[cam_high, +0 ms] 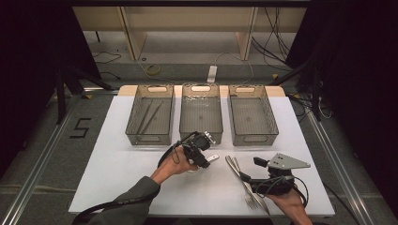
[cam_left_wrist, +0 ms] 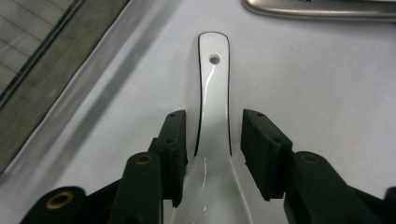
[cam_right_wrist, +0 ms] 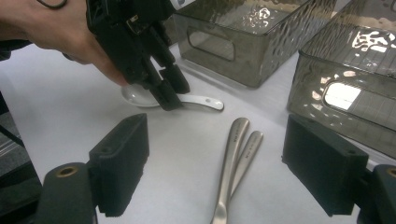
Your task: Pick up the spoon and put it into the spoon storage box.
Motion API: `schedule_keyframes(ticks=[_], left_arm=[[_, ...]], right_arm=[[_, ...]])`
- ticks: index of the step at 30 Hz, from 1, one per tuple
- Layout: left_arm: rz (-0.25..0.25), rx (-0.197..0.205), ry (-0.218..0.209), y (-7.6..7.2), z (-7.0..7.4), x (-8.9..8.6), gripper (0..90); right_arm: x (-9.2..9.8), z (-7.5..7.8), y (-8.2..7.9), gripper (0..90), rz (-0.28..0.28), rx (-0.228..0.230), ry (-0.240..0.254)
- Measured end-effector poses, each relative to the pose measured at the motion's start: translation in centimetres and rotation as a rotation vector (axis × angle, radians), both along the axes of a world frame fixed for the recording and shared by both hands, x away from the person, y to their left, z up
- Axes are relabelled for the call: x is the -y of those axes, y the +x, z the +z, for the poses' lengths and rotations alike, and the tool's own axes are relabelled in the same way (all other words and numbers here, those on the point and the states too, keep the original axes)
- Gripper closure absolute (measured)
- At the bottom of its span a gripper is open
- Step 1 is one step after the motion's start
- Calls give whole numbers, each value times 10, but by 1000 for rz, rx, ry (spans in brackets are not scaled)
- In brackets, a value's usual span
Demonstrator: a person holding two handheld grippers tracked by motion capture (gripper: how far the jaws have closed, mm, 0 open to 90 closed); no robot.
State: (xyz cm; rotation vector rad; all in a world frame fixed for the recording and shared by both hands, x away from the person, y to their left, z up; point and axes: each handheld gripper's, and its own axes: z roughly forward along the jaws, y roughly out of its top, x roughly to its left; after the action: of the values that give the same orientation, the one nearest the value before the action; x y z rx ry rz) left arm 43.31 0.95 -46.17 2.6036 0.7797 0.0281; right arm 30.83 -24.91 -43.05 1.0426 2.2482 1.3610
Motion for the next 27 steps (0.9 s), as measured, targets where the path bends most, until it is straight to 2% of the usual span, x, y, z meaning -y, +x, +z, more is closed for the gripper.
schedule_keyframes(ticks=[13,19,27], left_arm=[[-4,28,17,-1,-2,2,693],[-17,38,39,-2,-1,5,717],[-15,29,13,-1,0,3,727]], right_arm=[[2,0,1,235,-7,-7,5],[2,0,1,236,-10,-3,7],[3,1,1,236,-10,0,6]])
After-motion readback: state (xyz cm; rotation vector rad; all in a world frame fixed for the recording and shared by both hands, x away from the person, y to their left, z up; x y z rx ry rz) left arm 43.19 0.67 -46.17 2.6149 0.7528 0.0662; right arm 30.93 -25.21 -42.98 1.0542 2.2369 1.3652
